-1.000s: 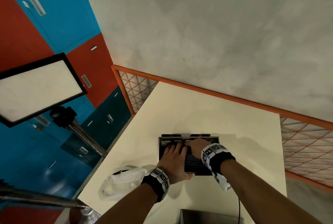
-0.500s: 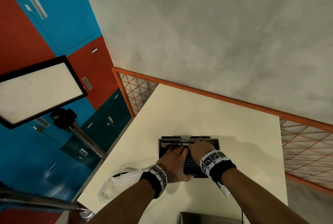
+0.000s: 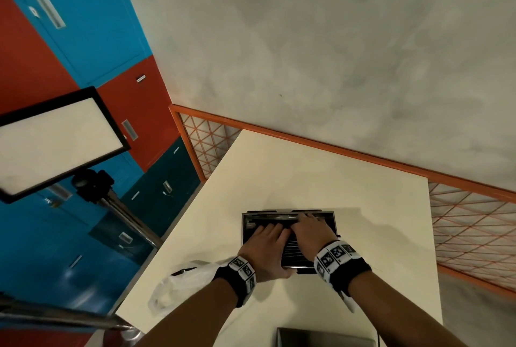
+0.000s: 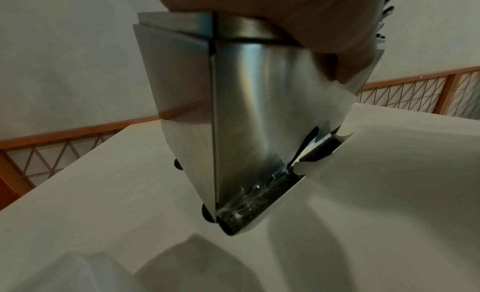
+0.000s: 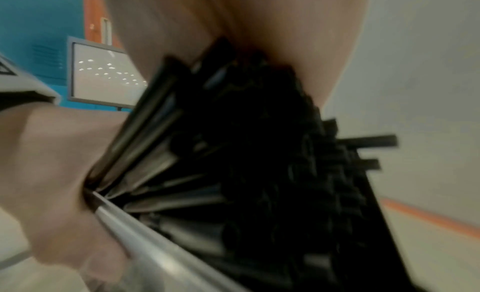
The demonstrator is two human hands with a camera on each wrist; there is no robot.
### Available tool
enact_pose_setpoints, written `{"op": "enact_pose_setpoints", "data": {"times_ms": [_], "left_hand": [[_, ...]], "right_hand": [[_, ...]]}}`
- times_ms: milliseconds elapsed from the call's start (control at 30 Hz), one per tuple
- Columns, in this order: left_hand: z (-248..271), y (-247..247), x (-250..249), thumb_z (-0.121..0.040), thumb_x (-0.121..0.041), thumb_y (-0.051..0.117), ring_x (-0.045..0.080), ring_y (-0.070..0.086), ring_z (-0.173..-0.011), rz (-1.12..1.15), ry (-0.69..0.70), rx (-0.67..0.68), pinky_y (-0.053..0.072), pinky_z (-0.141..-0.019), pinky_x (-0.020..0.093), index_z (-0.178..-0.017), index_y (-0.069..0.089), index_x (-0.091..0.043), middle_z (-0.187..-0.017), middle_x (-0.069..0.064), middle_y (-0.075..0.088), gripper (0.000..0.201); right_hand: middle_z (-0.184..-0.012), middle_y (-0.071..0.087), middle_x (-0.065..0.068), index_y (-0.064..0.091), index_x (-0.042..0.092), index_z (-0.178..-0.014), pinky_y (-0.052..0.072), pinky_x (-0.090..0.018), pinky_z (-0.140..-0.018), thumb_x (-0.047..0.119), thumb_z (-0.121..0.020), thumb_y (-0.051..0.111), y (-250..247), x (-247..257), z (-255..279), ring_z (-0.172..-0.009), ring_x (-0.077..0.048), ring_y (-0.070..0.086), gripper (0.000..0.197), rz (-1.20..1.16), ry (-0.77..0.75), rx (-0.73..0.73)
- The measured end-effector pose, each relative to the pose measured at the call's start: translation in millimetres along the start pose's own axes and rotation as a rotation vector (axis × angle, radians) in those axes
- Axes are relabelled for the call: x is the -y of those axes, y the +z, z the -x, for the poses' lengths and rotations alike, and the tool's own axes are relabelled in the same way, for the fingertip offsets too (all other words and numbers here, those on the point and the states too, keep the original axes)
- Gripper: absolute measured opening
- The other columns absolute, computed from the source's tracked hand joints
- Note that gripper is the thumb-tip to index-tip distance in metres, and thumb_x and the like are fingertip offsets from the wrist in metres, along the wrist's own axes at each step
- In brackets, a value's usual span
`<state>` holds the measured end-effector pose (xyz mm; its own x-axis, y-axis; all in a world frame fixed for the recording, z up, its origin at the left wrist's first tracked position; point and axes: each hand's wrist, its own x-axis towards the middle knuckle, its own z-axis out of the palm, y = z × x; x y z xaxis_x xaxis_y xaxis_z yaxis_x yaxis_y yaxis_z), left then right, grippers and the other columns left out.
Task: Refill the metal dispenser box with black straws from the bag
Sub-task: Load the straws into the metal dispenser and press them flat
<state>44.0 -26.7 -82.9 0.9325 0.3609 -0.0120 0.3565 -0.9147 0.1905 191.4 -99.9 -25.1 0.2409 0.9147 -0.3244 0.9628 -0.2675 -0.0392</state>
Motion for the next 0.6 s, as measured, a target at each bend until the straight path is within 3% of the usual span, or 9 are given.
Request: {"op": "enact_pose_setpoints", "data": {"times_ms": [133, 267, 400, 500, 600], "left_hand": [[-3.8, -2.2, -2.3, -0.064, -0.075, 0.060, 0.026, 0.044, -0.117, 0.035, -0.089, 0.110, 0.037, -0.105, 0.049, -0.139, 0.031, -0.027, -0.129, 0.000, 0.045, 0.093], [-3.2, 2.9, -4.8, -0.060, -0.078, 0.060, 0.029, 0.044, -0.119, 0.033, -0.163, 0.147, 0.040, -0.103, 0.053, -0.136, 0.033, -0.026, -0.131, 0.001, 0.045, 0.096], [-1.0, 9.6, -6.2, -0.059, -0.081, 0.057, 0.028, 0.048, -0.118, 0.018, -0.174, 0.135, 0.040, -0.104, 0.050, -0.134, 0.038, -0.024, -0.130, 0.001, 0.049, 0.097], [-1.8, 9.2, -5.7, -0.060, -0.079, 0.059, 0.027, 0.048, -0.118, 0.015, -0.169, 0.122, 0.040, -0.104, 0.048, -0.133, 0.040, -0.022, -0.128, 0.000, 0.049, 0.094], [-2.4, 8.2, -6.1, -0.061, -0.080, 0.060, 0.027, 0.045, -0.122, 0.007, -0.181, 0.145, 0.038, -0.107, 0.048, -0.139, 0.037, -0.021, -0.132, 0.001, 0.046, 0.100]], "right_hand": [[-0.107, 0.067, -0.005, 0.056, 0.019, -0.113, 0.049, -0.037, -0.078, 0.026, -0.100, 0.035, 6.9, -6.5, 1.9, -0.097, -0.027, 0.065, 0.026, -0.124, 0.020, -0.087], [-0.107, 0.066, 0.003, 0.058, 0.025, -0.105, 0.047, -0.037, -0.081, 0.042, -0.097, 0.015, 27.8, -6.3, -0.4, -0.100, -0.020, 0.063, 0.047, -0.067, 0.009, -0.166], [-0.115, 0.062, 0.001, 0.064, 0.023, -0.105, 0.046, -0.041, -0.090, 0.045, -0.086, -0.001, 35.8, -6.4, -0.3, -0.112, -0.020, 0.057, 0.071, -0.012, -0.023, -0.165], [-0.125, 0.057, -0.002, 0.060, 0.018, -0.118, 0.043, -0.043, -0.096, 0.039, -0.096, 0.012, 29.2, -4.6, -3.0, -0.118, -0.022, 0.054, 0.057, 0.014, -0.063, -0.121], [-0.127, 0.058, -0.002, 0.055, 0.017, -0.125, 0.049, -0.043, -0.092, 0.034, -0.102, 0.030, 25.8, -7.2, -13.4, -0.115, -0.024, 0.058, 0.039, -0.055, -0.089, -0.044]]}}
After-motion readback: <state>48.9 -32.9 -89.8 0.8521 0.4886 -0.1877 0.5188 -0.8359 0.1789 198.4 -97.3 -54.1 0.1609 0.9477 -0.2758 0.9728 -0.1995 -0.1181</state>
